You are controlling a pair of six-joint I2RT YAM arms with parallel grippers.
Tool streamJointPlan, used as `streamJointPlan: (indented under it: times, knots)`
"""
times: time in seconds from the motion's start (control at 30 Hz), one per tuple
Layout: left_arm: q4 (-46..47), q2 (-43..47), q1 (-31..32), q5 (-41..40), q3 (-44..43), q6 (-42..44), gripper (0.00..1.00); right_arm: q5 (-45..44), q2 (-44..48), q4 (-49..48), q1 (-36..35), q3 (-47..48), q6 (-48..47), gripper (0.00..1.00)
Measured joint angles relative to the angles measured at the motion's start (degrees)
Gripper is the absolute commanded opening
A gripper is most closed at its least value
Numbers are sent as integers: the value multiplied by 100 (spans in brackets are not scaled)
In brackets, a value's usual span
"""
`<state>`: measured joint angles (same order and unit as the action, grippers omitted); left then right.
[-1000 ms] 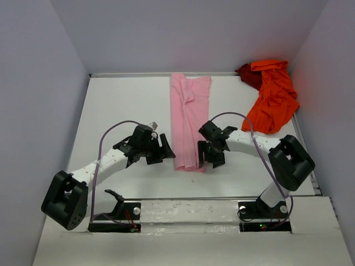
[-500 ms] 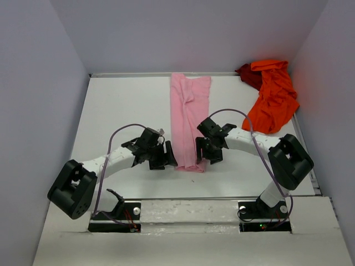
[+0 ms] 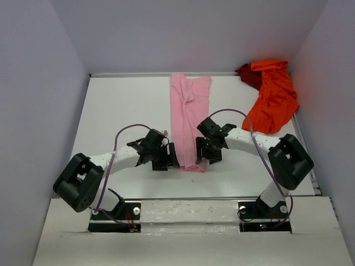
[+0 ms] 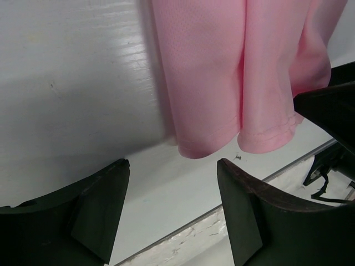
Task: Fold and stack the t-shirts
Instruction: Pick up the rectangle-folded T-shirt from the center of the board.
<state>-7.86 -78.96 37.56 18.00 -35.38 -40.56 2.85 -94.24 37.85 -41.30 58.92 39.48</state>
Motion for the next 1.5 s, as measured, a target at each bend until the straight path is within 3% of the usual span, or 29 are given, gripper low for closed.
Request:
streamJointPlan:
  times: [0.23,0.47,0.77,0.87,0.97,1.0,1.03,1.5]
  knots:
    - [345,-251,177,-4,-116,-72,77,101,0,-85,0,-4,4,64]
    - [575,-581,339,-33,-326,-105,70,173,-2,-109,0,-20,4,62]
    - [551,-673,461,-157,-369,-87,42,402,-44,-278,0,-219,142,48]
    - [527,-673,466,-184,-365,-76,35,452,-111,-317,0,-260,157,33]
    - [520,-673,474,-192,-363,-63,16,483,-140,-358,0,-271,184,16]
    - [525,-673,474,-190,-363,-57,3,498,-146,-374,0,-273,184,4]
    - [522,-673,474,-195,-363,-46,0,507,-149,-380,0,-273,192,0]
    - [293,-636,479,-240,-363,31,0,522,-35,-238,0,-273,197,0]
